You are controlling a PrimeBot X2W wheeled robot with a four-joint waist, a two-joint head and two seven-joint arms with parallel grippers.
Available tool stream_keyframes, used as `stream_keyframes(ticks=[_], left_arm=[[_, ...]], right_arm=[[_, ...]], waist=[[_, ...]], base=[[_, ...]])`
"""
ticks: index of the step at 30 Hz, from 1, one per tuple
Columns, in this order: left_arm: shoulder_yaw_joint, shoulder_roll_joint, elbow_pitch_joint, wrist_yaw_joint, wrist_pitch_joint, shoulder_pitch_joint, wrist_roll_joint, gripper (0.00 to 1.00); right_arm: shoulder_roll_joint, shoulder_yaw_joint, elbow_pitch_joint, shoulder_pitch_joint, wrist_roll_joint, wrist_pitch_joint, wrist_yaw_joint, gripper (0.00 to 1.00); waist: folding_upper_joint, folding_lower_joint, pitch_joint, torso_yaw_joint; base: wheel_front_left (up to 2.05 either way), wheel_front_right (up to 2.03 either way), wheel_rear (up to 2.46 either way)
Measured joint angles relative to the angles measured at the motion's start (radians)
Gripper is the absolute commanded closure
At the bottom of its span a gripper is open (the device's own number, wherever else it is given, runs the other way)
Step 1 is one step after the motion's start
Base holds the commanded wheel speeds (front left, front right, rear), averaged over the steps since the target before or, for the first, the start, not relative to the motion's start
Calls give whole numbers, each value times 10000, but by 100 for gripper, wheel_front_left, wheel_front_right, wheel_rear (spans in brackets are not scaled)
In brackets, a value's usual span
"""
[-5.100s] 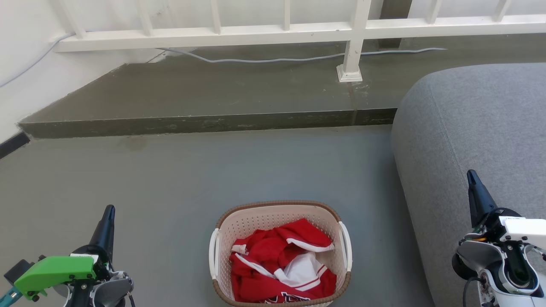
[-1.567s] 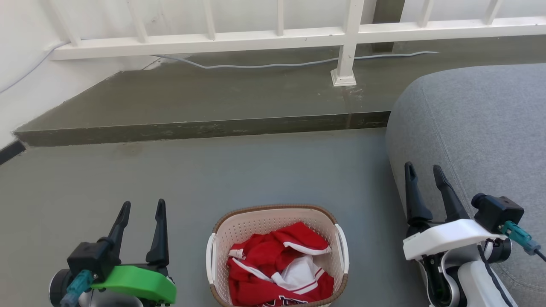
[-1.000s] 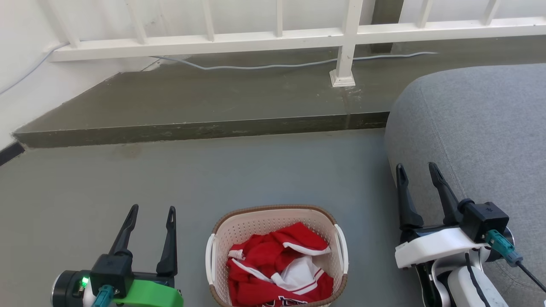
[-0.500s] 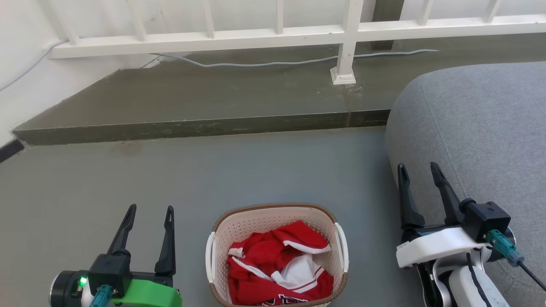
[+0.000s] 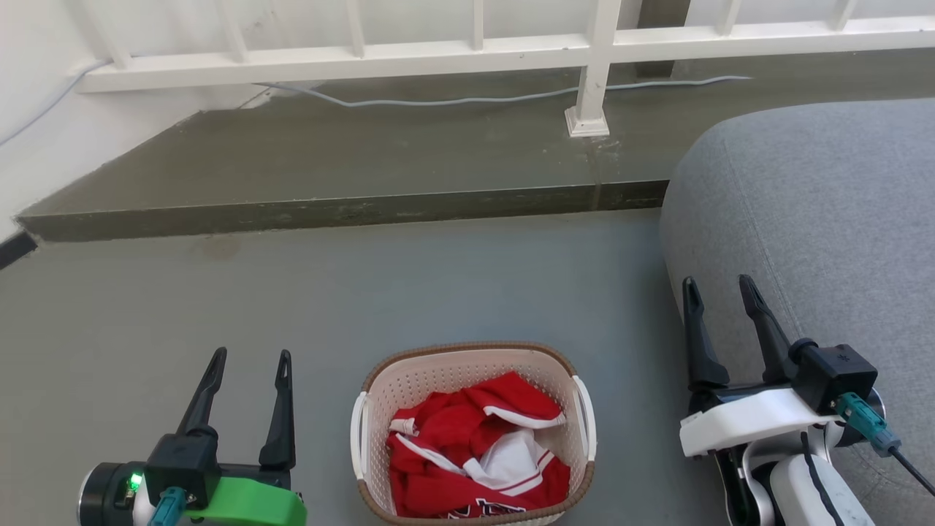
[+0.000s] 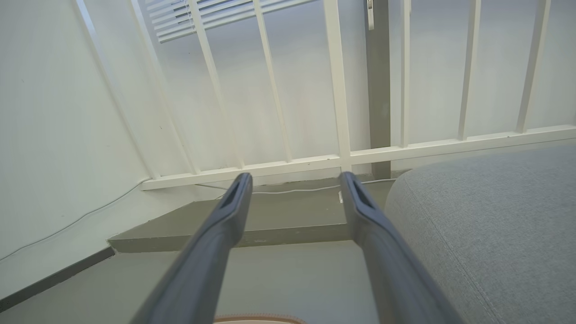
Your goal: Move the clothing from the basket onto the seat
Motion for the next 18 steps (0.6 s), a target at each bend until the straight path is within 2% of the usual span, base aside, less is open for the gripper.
stream_keyframes(ticks=[10,18], left_arm=[[40,0,-75,-4,-15,-1,15,0],[-42,-12,92,-52,-25,-294,15,0]], right_arm=[[2,-63,-341,-41,-10,0,2,0],[4,-545,-663,-505,-29,0,-4,0]], waist=[[0,0,618,-35],[0,0,1533,-61]], base=[[0,0,0],[0,0,0]])
